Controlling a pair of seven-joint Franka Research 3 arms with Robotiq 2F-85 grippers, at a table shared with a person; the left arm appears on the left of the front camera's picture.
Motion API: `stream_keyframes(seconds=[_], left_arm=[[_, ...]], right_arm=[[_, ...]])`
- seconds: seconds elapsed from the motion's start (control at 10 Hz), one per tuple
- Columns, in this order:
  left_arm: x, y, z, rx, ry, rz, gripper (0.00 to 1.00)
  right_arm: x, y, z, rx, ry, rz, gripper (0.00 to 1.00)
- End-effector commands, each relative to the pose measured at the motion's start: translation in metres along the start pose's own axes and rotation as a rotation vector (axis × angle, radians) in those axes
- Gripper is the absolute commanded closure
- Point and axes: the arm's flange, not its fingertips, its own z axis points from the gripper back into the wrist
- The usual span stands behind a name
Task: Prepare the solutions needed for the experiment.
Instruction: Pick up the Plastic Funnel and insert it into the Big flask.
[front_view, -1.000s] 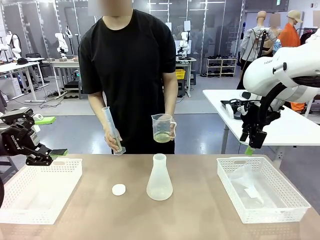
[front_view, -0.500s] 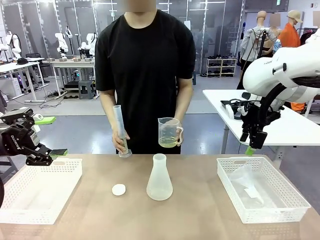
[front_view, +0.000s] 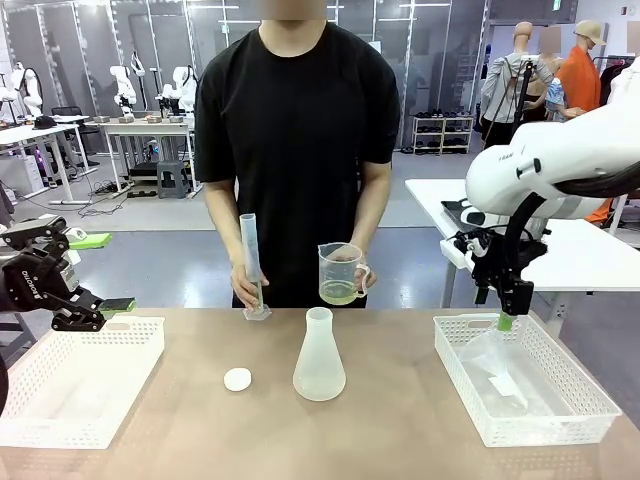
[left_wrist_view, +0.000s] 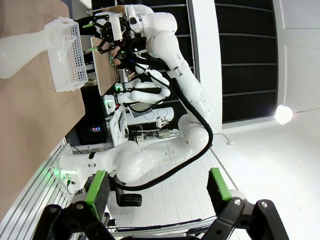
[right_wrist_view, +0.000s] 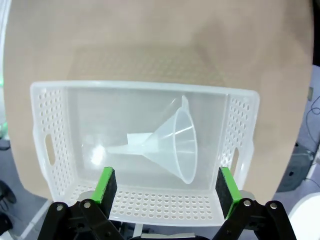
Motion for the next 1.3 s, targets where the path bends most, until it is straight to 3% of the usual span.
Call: stream_keyframes(seconds=[0.0,1.2], left_arm=[[0.0,-0.002,0.0,-0.015,0.003,0.004,0.0],[0.0,-0.002,0.0,-0.015,0.003,0.004,0.0]], right_arm=[[-0.005,-0.018,-0.005,0.07,0.04,0.051,0.0],[-0.015,-0.063,-0.061,0.307,0.021,0.071,0.0]])
